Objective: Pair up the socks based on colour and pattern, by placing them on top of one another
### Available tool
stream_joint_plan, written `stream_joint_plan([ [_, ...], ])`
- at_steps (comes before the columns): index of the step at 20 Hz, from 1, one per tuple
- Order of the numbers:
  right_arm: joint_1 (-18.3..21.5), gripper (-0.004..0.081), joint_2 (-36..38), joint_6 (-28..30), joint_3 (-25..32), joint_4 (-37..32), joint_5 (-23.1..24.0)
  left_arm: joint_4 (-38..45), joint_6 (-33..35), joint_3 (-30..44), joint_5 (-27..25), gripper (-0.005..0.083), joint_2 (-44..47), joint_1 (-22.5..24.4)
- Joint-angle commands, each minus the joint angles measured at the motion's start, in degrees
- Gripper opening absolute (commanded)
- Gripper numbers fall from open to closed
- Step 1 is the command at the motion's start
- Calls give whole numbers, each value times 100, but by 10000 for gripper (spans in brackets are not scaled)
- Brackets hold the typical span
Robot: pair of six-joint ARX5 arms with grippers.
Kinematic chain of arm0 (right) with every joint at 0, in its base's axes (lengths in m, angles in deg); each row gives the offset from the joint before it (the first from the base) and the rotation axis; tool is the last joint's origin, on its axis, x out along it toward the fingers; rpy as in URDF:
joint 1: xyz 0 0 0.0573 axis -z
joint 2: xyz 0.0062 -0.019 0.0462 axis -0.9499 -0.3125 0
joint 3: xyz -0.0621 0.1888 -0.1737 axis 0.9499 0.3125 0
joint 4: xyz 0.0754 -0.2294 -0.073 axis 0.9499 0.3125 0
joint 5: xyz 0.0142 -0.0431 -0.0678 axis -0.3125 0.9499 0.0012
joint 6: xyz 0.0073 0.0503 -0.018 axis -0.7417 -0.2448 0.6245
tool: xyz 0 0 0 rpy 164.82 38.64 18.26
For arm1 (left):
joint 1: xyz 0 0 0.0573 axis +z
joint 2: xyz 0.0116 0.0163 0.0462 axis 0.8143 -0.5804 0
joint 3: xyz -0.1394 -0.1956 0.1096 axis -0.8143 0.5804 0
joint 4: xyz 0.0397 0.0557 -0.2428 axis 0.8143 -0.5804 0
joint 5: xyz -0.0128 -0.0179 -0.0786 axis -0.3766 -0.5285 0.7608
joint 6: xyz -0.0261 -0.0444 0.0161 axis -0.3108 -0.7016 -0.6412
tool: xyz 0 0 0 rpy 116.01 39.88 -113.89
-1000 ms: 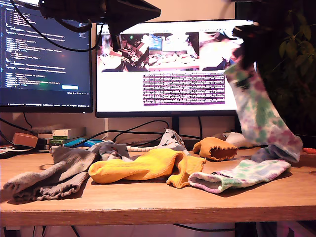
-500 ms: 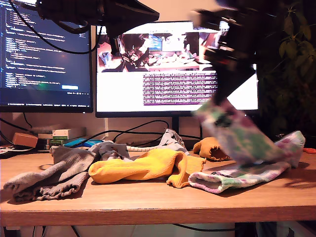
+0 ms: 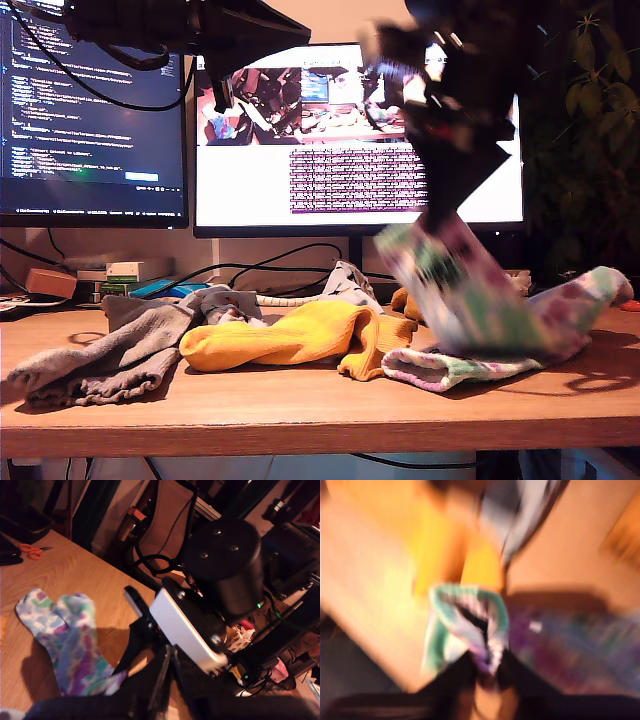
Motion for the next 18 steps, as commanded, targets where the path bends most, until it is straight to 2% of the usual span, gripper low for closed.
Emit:
stream_joint_plan([
  [1, -31, 414, -66, -4, 33, 61, -59, 7, 87, 2, 46, 5, -87, -7],
  [6, 17, 436, -57, -170, -7, 70, -15, -9, 87, 2, 118, 5, -87, -7],
  [9, 17, 442, -55, -284, -120, 549, -275, -35, 85, 2, 120, 5, -87, -7],
  [16, 61, 442, -4, -616, -970, 1725, -271, -81, 87, 2, 120, 5, -87, -7],
  [18, 162, 441, -4, -739, -986, 1875, -245, -133, 87, 2, 120, 5, -87, -7],
])
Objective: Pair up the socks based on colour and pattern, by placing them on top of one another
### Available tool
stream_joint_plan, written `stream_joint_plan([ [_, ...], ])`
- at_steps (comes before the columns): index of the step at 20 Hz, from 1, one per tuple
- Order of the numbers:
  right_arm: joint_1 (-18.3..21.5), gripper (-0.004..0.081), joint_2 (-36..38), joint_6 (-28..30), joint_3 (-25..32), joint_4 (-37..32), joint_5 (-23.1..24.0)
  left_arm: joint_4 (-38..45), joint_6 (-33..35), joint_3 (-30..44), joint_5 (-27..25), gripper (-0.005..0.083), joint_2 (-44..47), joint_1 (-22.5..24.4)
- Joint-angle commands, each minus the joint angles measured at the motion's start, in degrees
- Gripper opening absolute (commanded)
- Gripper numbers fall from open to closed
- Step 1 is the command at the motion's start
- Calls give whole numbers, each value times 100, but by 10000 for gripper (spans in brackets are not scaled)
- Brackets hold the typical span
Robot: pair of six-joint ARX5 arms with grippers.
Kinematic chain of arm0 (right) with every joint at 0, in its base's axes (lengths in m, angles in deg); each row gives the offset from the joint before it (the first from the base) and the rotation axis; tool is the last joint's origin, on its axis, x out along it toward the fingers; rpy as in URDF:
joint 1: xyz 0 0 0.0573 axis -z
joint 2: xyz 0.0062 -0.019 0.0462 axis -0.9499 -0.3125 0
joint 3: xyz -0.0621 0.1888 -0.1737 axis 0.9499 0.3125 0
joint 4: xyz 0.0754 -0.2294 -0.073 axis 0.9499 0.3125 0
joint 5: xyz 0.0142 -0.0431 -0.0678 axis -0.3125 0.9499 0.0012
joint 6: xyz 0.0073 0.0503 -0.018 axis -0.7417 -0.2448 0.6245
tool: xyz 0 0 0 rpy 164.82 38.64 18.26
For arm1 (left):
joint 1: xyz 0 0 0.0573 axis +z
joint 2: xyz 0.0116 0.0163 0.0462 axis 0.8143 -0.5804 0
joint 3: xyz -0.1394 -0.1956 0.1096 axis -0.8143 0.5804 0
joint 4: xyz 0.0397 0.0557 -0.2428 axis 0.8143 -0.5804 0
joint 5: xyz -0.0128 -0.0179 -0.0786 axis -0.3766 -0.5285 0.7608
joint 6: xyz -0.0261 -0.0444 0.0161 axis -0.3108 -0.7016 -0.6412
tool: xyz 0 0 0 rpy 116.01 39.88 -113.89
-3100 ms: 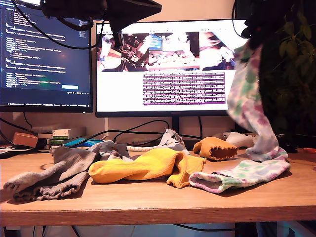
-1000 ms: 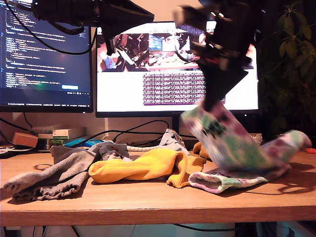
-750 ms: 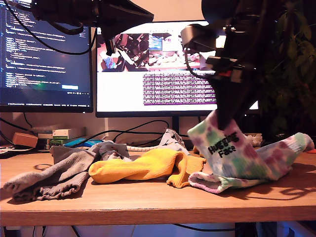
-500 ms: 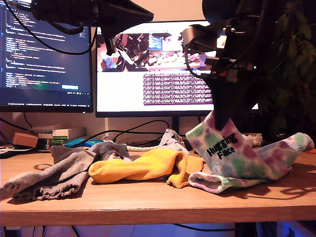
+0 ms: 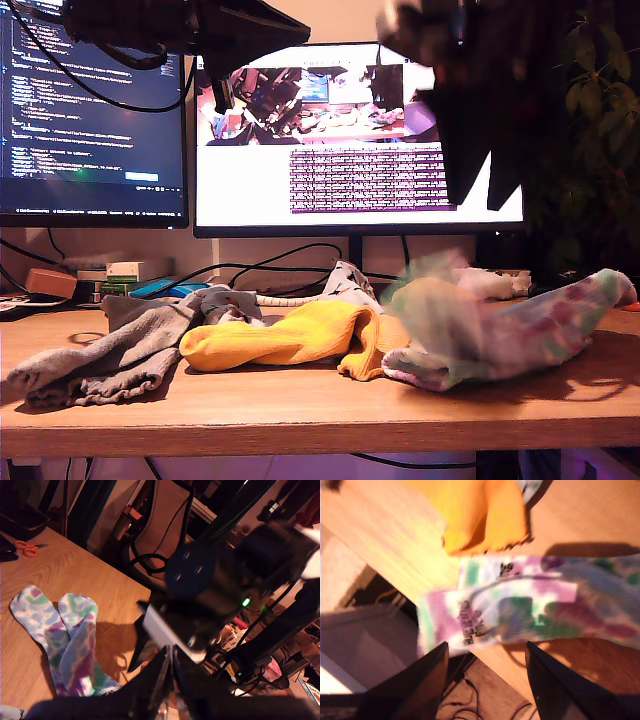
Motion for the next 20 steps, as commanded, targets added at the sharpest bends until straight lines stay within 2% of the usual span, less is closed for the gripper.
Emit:
stream_joint_plan([
  [1, 116, 441, -9, -173, 81, 153, 26, -22, 35, 2, 28, 5, -87, -2],
  [3, 280, 420, -11, -273, 83, 35, 136, -17, 35, 2, 24, 5, -87, -4],
  [4, 389, 361, -33, -424, 83, -83, 254, -20, 35, 2, 24, 5, -87, -4],
  [5, 579, 323, -61, -688, 83, -149, 354, -31, 33, 2, 26, 5, -87, -4],
  [6, 809, 324, -116, -992, 83, -175, 426, -33, 33, 2, 24, 5, -87, -4],
  [8, 1329, 377, -269, -1353, 83, -140, 540, -57, 33, 2, 24, 5, -87, -4],
  [11, 1818, 497, -518, -1394, 83, -22, 603, -61, 35, 2, 22, 5, -87, -4],
  [13, 2035, 507, -640, -1580, 83, -66, 546, -57, 35, 2, 22, 5, -87, -4],
  [16, 2164, 507, -839, -1982, 83, -321, 20, -61, 35, 2, 22, 5, -87, -4],
  [20, 2197, 507, -1150, -2413, 83, -756, 26, -98, 35, 2, 24, 5, -87, -4],
])
